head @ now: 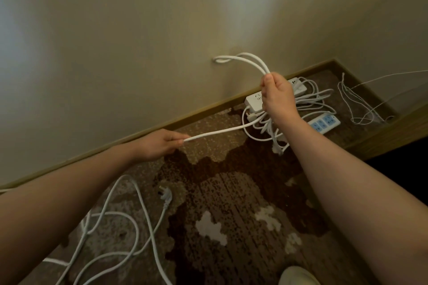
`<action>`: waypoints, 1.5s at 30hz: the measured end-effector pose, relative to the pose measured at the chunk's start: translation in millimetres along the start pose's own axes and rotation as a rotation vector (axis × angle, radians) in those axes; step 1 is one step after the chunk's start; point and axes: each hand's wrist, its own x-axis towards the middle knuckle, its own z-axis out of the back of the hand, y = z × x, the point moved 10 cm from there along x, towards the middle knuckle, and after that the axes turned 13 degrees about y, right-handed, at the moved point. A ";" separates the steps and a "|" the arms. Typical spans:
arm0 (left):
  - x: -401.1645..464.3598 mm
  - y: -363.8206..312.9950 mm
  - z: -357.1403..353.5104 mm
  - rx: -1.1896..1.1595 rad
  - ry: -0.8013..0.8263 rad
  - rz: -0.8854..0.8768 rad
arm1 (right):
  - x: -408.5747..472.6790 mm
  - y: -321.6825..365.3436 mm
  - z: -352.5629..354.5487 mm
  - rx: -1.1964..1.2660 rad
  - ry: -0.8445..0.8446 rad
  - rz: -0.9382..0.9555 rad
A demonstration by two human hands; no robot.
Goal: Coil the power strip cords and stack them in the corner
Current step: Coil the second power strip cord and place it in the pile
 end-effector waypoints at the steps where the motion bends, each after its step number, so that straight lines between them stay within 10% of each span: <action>1: -2.8 5.2 1.5 0.019 0.003 0.004 | 0.3 -2.2 2.1 0.013 -0.003 -0.005; 11: -41.0 70.8 20.7 0.419 -0.034 0.230 | -3.8 -10.3 47.6 -0.043 -0.123 -0.058; 16: -10.0 -35.2 -28.5 0.811 0.108 -0.036 | -1.8 10.7 -15.4 -0.139 0.146 0.034; 26: 7.5 -111.2 14.9 0.684 -0.456 -0.042 | -17.1 -18.4 -68.0 -0.175 0.483 -0.172; 45: 24.7 -122.6 18.7 0.349 -0.521 -0.110 | -29.8 -35.5 -97.6 0.044 0.494 -0.272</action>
